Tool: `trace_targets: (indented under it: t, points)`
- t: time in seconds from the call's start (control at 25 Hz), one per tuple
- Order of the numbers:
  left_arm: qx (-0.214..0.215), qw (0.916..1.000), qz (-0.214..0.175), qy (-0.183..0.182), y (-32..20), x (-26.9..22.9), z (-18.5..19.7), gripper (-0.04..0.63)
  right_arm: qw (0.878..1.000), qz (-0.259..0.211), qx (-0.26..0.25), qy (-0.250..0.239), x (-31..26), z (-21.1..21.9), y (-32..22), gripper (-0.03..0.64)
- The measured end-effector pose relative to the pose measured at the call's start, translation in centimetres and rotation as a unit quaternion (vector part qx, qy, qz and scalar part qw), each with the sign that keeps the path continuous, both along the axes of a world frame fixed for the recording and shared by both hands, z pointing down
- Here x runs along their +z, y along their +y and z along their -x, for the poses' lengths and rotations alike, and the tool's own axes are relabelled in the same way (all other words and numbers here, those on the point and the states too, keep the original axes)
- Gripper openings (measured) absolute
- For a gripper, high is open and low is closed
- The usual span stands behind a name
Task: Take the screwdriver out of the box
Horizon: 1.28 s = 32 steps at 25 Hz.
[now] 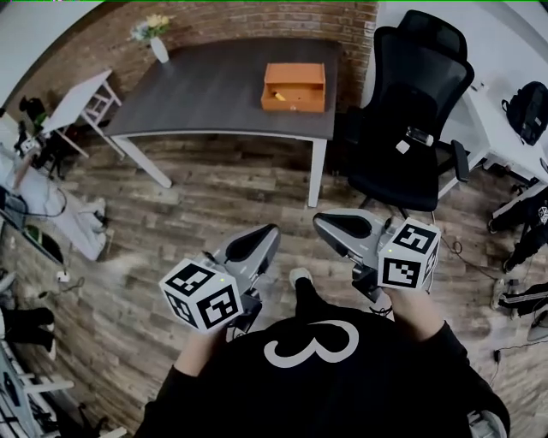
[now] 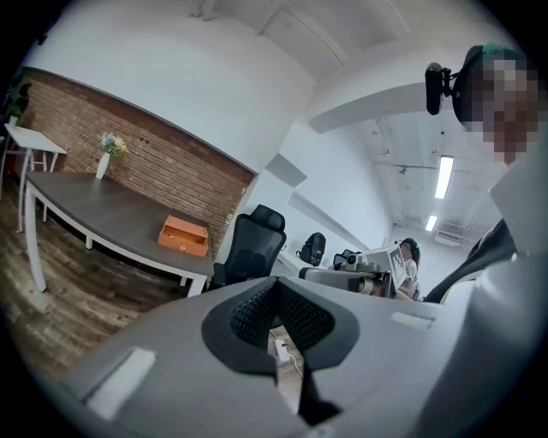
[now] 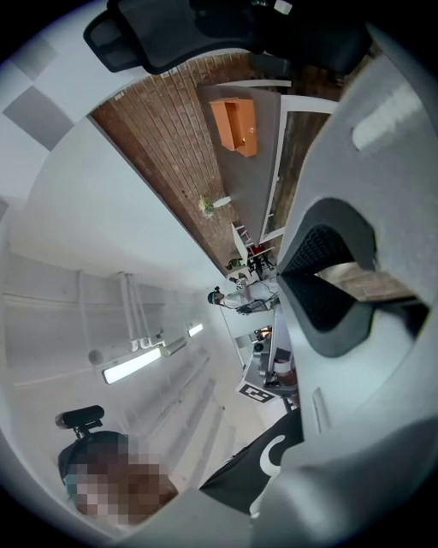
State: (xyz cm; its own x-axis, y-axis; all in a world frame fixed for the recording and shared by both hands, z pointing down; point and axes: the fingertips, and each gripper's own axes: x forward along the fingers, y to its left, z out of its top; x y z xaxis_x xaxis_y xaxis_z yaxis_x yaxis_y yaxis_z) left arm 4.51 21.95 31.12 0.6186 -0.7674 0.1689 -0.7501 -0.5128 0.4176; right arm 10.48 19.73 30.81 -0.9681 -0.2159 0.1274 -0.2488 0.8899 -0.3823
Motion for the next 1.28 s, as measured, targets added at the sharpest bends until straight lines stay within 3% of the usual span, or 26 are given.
trace_targets:
  t: [0.32, 0.52, 0.88, 1.28]
  points:
    - [-0.016, 0.9996, 0.023, 0.004, -13.1, 0.5, 2.8, 0.012, 0.999, 0.031, -0.019, 0.006, 0.7, 3.0, -12.8, 0.002]
    - [-0.016, 0.9998, 0.012, -0.008, -20.4, -1.2, 3.7, 0.012, 0.999, 0.026, -0.027, 0.005, -0.3, 4.3, -20.1, 0.002]
    - [-0.030, 0.9994, 0.009, -0.016, -26.4, -1.2, 6.0, 0.012, 0.999, 0.031, -0.032, -0.015, -0.8, 6.1, -26.4, 0.002]
    - [-0.009, 0.9997, 0.010, -0.019, -33.6, -0.2, 9.0, 0.012, 0.999, 0.040, -0.005, -0.022, -0.5, 8.6, -33.5, 0.002]
